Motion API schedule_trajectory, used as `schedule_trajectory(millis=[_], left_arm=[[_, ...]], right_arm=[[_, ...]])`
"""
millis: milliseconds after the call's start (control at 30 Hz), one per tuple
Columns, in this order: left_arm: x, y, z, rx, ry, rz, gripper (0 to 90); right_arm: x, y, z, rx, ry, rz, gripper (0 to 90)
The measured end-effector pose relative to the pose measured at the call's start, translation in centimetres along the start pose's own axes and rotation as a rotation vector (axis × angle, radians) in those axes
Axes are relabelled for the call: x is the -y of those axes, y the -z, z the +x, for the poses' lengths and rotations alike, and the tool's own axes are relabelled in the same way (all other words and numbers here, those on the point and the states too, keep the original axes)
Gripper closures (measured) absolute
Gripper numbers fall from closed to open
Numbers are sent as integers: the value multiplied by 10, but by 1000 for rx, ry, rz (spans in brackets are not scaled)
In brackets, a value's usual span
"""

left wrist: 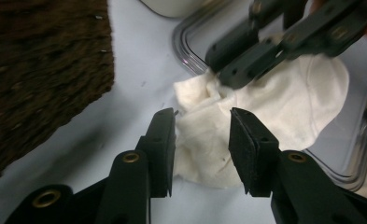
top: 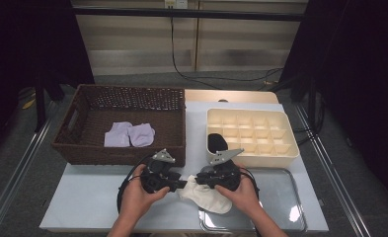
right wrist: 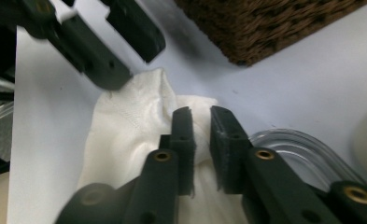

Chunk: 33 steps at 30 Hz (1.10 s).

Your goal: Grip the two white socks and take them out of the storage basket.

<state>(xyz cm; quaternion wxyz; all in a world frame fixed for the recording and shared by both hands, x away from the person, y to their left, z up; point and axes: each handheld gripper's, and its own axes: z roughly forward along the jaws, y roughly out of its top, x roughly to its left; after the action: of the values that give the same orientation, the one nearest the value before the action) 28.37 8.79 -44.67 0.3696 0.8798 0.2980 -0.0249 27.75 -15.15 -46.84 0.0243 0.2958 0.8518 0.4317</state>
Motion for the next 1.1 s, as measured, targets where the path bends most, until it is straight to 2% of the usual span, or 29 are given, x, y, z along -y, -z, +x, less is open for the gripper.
schedule_trajectory(millis=[33, 67, 100, 133, 167, 200, 233, 267, 333, 467, 533, 567, 600, 700, 767, 833, 933, 1067, 1100], left_arm=[[-1, -3, 0, 2, 0, 12, 637], [-2, -6, -1, -24, -4, 30, 658], [-2, -6, -1, -24, -4, 30, 692], [-2, -8, -1, -24, 0, 40, 692], [-3, -8, -1, -19, -9, 51, 725], [-3, -9, -2, -28, -6, 49, 725], [-4, -10, -2, -35, -12, 64, 776], [-5, -10, -2, -29, -25, 87, 776], [-6, -12, -3, -46, -29, 95, 814], [-8, -12, -5, -59, -33, 113, 840], [-9, -12, -5, -59, -35, 115, 849], [-9, -12, -5, -59, -35, 115, 850], [-11, -10, -6, -52, -30, 109, 852], [-12, -6, -6, -48, -39, 105, 853], [-12, -3, -8, -39, -11, 77, 853], [-12, 1, -7, -30, -15, 77, 853], [-10, 7, -7, -24, 8, 65, 853], [-5, 15, -4, -28, 36, 30, 853], [-3, 16, -3, -23, 43, 35, 853]], right_arm=[[1, 11, 0, 10, -7, -20, 724], [1, 17, 1, 16, -8, -31, 720], [3, 24, 1, 19, -9, -38, 720], [3, 24, 1, 19, -9, -38, 720], [8, 34, 2, 29, -14, -33, 710], [8, 34, 2, 29, -14, -33, 710], [15, 43, 5, 30, -16, -20, 710], [15, 43, 5, 30, -16, -20, 710], [27, 53, 8, 57, -26, 4, 702], [40, 61, 8, 69, -56, 9, 691], [47, 65, 7, 82, -80, 40, 790], [47, 65, 7, 82, -80, 40, 790], [49, 66, 5, 56, -95, 32, 881], [47, 68, 5, 52, -102, 35, 887], [41, 71, 4, 54, -91, 37, 889], [35, 73, 3, 48, -87, 37, 889], [24, 78, -2, 37, -99, 13, 888], [17, 76, -7, 22, -107, 15, 887], [15, 73, -8, 18, -103, 25, 886]])
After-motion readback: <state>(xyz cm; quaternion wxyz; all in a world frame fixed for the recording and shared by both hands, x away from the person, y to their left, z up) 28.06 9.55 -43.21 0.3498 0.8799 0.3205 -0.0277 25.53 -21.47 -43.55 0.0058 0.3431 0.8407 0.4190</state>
